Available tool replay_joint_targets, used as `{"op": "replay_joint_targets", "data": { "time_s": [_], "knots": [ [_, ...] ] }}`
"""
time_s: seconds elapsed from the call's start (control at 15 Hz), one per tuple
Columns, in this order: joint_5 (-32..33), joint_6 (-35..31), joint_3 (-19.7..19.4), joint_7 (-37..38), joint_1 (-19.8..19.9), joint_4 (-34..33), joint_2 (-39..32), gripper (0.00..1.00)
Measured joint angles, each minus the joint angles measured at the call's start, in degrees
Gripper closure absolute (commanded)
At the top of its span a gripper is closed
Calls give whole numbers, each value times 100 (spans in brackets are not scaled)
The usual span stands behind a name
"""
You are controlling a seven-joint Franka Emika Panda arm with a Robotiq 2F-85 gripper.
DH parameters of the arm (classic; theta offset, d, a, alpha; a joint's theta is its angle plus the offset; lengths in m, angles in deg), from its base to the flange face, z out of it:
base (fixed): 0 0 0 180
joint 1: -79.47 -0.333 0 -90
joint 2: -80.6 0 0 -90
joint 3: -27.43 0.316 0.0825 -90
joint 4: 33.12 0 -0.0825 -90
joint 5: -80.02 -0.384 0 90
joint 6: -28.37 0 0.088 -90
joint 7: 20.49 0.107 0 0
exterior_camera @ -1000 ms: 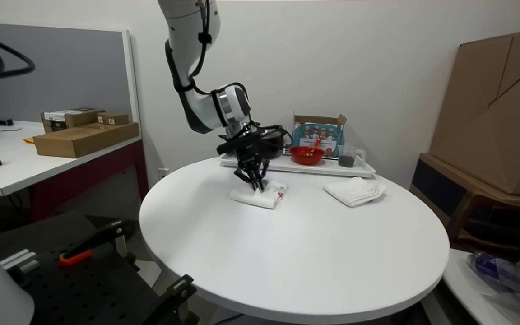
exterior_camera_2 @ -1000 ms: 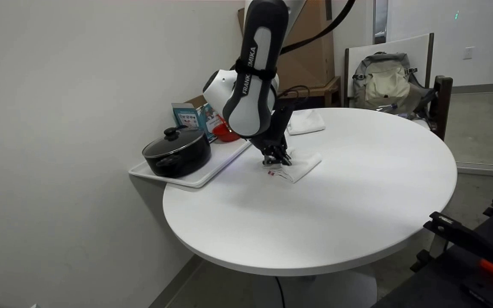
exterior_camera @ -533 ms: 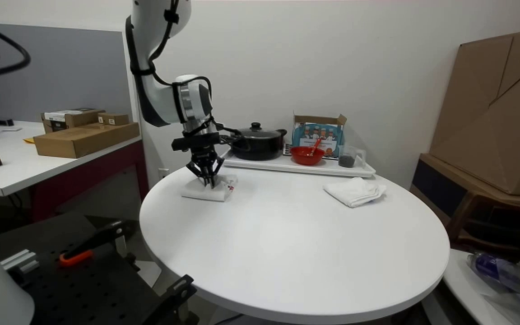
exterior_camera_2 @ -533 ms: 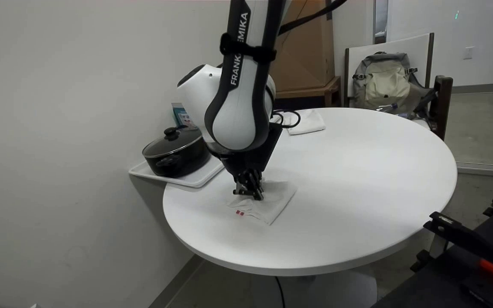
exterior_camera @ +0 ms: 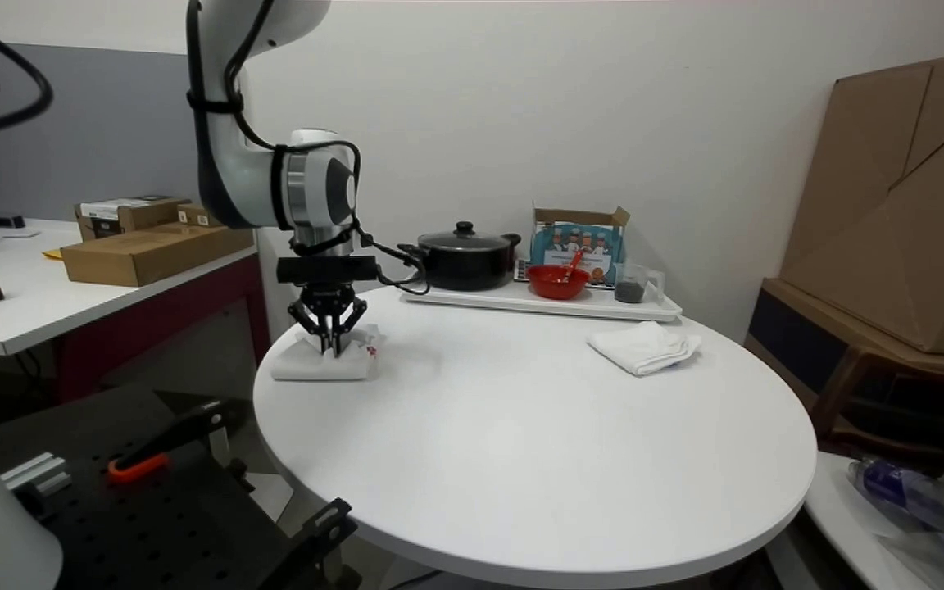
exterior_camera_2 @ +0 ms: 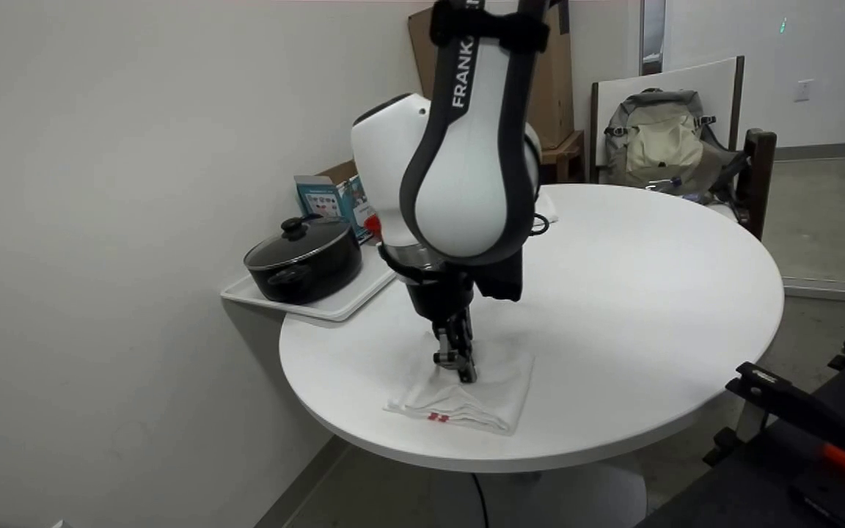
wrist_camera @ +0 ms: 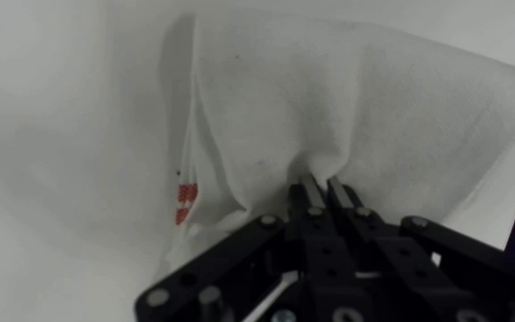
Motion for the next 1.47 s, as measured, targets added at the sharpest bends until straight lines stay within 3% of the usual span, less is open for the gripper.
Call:
{"op": "replay_joint_targets", "data": {
  "time_s": [0.27, 0.67, 0.87, 1.07, 1.2, 1.47],
  "knots": [
    [-11, 47, -161, -579, 382, 713, 390, 94],
    [653, 37, -1368, -658, 458, 1324, 723, 93],
    [828, 35, -1790, -753, 737, 1427, 749, 94],
    [621, 100, -1813, -1067, 1386, 1389, 744, 93],
    [125, 292, -1710, -1520, 1965, 1201, 689, 93],
    [-1028, 1212, -1261, -2594, 3180, 241, 343, 93]
  ]
}}
